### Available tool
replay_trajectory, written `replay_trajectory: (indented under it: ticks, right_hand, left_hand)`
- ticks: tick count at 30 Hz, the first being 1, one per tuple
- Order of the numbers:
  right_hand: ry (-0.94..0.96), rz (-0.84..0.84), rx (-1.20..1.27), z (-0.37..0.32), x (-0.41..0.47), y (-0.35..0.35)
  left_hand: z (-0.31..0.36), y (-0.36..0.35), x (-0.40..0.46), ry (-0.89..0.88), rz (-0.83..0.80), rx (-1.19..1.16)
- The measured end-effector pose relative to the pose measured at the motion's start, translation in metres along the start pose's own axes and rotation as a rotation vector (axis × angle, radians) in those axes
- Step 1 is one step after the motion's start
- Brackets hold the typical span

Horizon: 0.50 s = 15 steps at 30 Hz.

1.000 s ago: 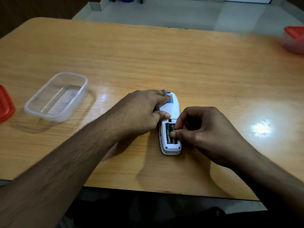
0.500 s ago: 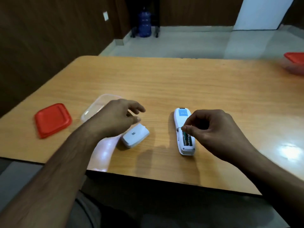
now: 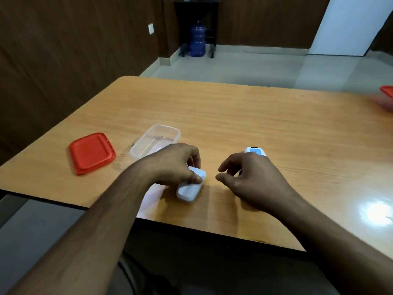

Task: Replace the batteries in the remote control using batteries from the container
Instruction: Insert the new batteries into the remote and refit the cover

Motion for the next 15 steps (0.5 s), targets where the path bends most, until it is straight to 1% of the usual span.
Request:
replay_trajectory:
  ticks: [3,6,12,15]
  right_hand:
    - [0.012,-0.025,0.0,-0.002,-0.003,-0.004]
    - [0.043,0.003,-0.038,-0.002,-0.009,-0.002]
    - [0.114,0.175,-0.129,0.006,-0.018,0.015]
    - [0.091,0.224,-0.124,0.02,-0.02,0.035]
  left_hand:
    - [0.002,0.011,0.0,0.008,0.114,-0.115]
    - [0.009,0.013,0.002,0.001,0.198,-0.262]
    - [0.034,0.002,0.012,-0.067,0.212,-0.538]
    - [0.041,-0.001,0.021,-0.109,0.278,-0.643]
Point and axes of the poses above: each hand's wrist, its own x-axis towards the middle knuckle, its own y-axis out of the back of the hand, z = x × y, the point moved 4 cm from there along x, towards the middle knuckle, and after that the axes turned 13 degrees about -y, right-handed, at the moved point
